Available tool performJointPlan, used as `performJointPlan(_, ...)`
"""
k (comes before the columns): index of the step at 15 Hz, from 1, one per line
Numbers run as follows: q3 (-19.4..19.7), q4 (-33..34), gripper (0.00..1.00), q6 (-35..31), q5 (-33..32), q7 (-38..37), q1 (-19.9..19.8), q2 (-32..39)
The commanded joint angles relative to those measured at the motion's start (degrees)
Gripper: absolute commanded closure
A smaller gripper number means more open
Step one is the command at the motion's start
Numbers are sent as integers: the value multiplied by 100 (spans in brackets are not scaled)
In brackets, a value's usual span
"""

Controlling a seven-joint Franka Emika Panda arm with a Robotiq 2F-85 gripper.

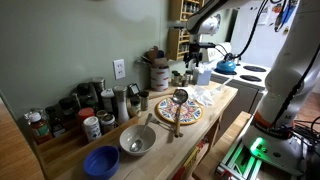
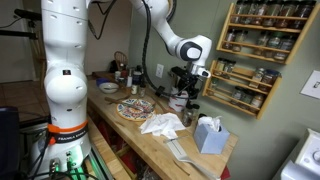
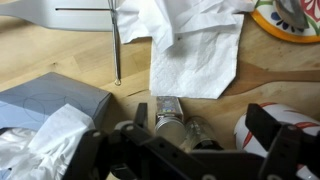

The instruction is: Pick up the spice container with black substance in it and put it on the far right of the bottom shelf of the bottom spice rack

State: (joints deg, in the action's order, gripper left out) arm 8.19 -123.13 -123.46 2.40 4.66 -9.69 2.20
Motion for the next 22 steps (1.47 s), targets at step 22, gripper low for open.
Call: performJointPlan(22, -65, -6, 23, -2311, 101, 86, -67, 1369)
